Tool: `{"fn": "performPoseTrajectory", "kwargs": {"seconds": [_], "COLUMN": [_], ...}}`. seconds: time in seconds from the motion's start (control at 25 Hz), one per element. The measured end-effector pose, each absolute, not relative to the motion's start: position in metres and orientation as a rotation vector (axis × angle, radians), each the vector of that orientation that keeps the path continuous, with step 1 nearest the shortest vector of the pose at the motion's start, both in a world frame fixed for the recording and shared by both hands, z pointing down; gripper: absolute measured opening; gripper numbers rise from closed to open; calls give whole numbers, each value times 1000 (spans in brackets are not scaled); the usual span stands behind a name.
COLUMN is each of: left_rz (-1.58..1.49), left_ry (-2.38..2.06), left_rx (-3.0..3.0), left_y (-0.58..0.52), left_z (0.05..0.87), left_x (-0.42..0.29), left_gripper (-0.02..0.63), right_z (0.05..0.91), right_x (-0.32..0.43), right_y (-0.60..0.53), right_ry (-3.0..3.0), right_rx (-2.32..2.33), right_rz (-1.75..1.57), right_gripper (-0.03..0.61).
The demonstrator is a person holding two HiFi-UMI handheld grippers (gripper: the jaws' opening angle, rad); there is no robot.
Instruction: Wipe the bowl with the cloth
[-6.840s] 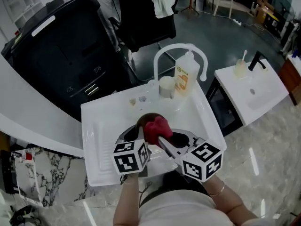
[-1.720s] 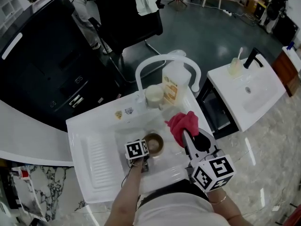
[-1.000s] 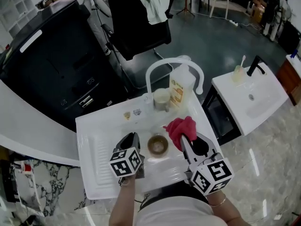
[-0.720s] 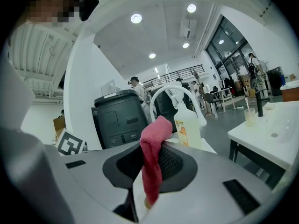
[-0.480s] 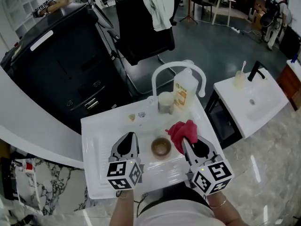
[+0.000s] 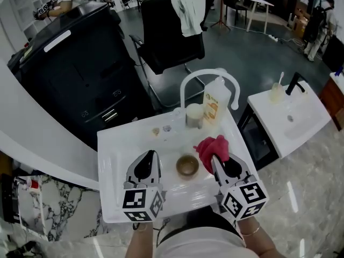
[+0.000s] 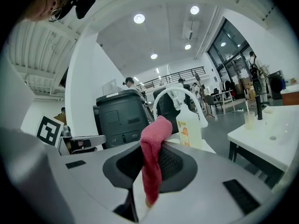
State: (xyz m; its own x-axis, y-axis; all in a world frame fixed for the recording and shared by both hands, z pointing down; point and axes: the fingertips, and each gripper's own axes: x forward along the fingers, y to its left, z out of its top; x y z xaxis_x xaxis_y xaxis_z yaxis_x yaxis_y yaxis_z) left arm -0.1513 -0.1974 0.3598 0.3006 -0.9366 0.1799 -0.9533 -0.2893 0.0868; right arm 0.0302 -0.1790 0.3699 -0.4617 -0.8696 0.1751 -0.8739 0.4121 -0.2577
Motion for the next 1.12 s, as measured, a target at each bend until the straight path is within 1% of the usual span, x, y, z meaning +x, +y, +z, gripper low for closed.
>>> {"fn": "performPoseTrajectory", "kwargs": {"seconds": [1.12], "left_rz": [97], "left_ry": [-1772], "left_rx": [2346], "left_y": [-175], "left_z": [358], "left_x": [-174], "left_gripper": [35], "right_z": [369], "right_x": [23], "right_y": [-174], "right_ry": [-2613], "right_rx": [1635], "right_rz": [432], "right_gripper": [75]}}
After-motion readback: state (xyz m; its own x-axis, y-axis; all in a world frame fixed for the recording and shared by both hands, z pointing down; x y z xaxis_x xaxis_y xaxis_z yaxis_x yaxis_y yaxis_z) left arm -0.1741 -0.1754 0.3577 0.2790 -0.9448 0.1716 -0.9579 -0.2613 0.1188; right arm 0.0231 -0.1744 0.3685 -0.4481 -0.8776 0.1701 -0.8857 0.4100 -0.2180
